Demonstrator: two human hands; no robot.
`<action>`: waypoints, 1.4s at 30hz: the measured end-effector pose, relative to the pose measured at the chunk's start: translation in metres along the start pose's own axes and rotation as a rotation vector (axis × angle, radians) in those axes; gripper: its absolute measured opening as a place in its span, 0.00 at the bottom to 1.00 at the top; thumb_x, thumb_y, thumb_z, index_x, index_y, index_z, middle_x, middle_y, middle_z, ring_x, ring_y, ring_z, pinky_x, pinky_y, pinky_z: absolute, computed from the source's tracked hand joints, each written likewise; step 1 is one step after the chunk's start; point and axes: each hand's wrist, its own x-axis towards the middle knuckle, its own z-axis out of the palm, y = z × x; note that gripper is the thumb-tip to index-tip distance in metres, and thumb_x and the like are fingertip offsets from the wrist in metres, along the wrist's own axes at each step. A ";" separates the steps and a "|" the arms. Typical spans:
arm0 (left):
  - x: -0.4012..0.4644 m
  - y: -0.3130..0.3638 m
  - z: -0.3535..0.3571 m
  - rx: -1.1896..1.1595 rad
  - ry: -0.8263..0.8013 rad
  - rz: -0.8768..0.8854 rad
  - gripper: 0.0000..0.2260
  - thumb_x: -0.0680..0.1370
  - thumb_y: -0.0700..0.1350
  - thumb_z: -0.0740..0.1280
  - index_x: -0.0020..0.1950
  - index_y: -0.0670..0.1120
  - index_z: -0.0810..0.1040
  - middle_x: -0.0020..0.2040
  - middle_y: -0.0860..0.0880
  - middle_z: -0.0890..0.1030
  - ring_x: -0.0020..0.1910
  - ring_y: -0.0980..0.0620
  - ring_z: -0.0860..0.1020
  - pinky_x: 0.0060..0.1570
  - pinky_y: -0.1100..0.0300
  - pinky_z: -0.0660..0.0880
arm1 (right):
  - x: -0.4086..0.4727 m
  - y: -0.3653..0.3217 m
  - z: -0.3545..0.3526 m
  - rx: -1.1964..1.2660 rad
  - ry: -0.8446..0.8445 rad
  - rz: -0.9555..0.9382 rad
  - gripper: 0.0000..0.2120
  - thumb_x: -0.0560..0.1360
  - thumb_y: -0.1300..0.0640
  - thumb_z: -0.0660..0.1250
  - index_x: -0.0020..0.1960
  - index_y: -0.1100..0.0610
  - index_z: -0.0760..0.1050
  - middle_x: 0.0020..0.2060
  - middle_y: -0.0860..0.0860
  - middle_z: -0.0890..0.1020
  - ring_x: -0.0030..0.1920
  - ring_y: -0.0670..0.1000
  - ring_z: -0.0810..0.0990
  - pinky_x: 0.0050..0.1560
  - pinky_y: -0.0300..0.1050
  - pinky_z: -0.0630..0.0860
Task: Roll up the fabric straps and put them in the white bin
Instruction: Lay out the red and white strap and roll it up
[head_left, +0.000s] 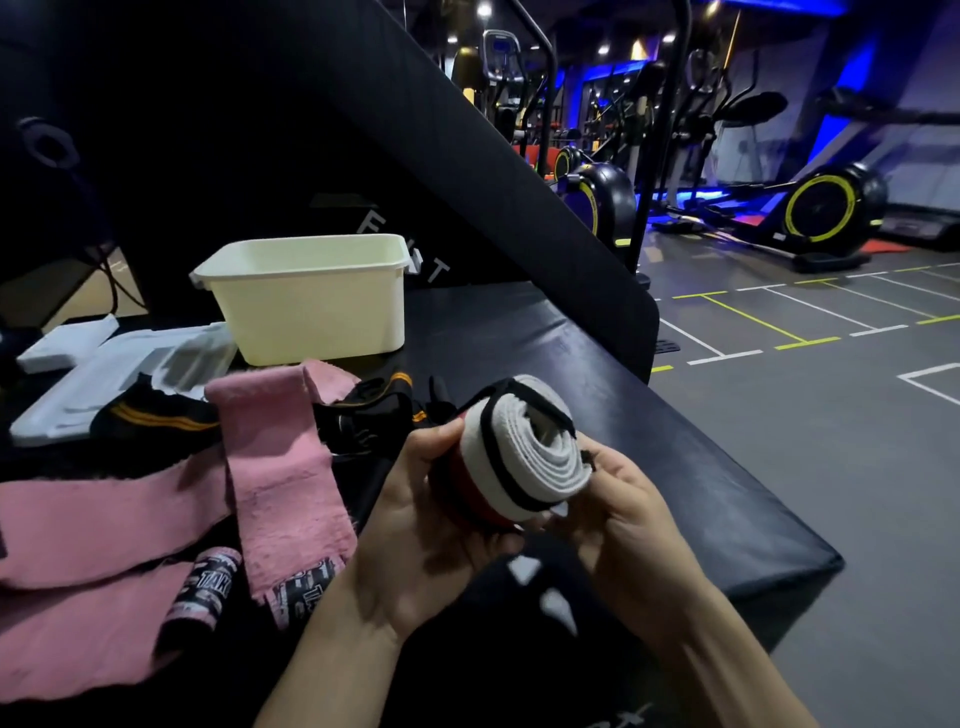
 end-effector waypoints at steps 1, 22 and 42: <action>0.001 0.001 0.002 -0.016 0.041 -0.014 0.16 0.70 0.53 0.71 0.49 0.44 0.89 0.48 0.41 0.87 0.39 0.45 0.86 0.32 0.57 0.82 | -0.001 0.001 0.000 0.016 0.012 -0.012 0.14 0.75 0.61 0.67 0.55 0.71 0.75 0.42 0.57 0.81 0.40 0.50 0.80 0.43 0.47 0.79; 0.009 0.004 -0.028 1.112 0.197 0.470 0.12 0.78 0.38 0.70 0.56 0.53 0.86 0.52 0.54 0.87 0.54 0.55 0.84 0.56 0.57 0.80 | -0.006 -0.003 -0.028 -0.865 0.099 -0.482 0.11 0.81 0.52 0.62 0.46 0.59 0.74 0.59 0.49 0.83 0.60 0.52 0.82 0.55 0.49 0.81; 0.000 -0.003 -0.031 1.558 0.293 0.729 0.04 0.78 0.45 0.70 0.50 0.52 0.84 0.46 0.57 0.84 0.45 0.58 0.83 0.46 0.56 0.79 | -0.005 0.001 -0.028 -1.025 0.023 -0.505 0.15 0.79 0.45 0.64 0.43 0.57 0.74 0.53 0.50 0.84 0.64 0.51 0.80 0.57 0.63 0.78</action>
